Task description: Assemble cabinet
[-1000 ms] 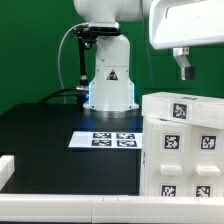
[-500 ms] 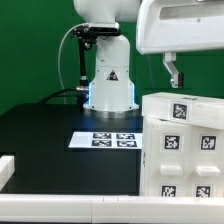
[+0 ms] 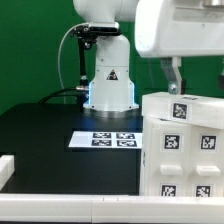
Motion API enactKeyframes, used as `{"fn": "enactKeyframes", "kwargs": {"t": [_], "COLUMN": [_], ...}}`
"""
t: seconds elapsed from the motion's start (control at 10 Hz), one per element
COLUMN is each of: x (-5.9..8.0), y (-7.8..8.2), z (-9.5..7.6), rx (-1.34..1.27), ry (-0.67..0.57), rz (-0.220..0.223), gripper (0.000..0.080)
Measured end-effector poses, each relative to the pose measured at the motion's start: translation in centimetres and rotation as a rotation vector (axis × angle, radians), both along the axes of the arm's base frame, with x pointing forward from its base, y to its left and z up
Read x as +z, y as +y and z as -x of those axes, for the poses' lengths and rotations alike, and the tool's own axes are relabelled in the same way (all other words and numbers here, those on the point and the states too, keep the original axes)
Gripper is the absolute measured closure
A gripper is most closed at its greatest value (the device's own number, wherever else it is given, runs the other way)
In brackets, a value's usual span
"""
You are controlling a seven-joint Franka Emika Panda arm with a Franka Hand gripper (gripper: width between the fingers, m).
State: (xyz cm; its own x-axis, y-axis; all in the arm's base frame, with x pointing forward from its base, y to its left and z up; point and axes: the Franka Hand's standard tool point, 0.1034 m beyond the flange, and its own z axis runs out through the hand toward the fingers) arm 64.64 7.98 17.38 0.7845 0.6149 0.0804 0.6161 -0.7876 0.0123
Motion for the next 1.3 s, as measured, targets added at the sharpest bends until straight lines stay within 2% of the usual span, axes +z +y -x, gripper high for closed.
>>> {"fn": "enactKeyframes", "kwargs": {"t": [0.3,0.6,0.7,0.8,0.9,1.0,1.3], "x": [-0.1,-1.6,-1.6,-1.6,-1.6,-1.6,-1.6], "y": [-0.4,-0.9,-0.9,-1.0,-1.0,-1.0,-1.0], "z": [0.0,0.4,0.4,0.4,0.4,0.4,0.4], "rx": [0.044,0.011,0.012,-0.005,-0.015,-0.091,-0.285], "ry": [0.0,0.015,0.015,0.016,0.017,0.019,0.024], "rz": [0.019,0.024,0.026,0.026,0.025,0.02,0.008], "gripper": [0.0002,0.0002,0.0002,0.0132,0.0132,0.0248,0.0246]}}
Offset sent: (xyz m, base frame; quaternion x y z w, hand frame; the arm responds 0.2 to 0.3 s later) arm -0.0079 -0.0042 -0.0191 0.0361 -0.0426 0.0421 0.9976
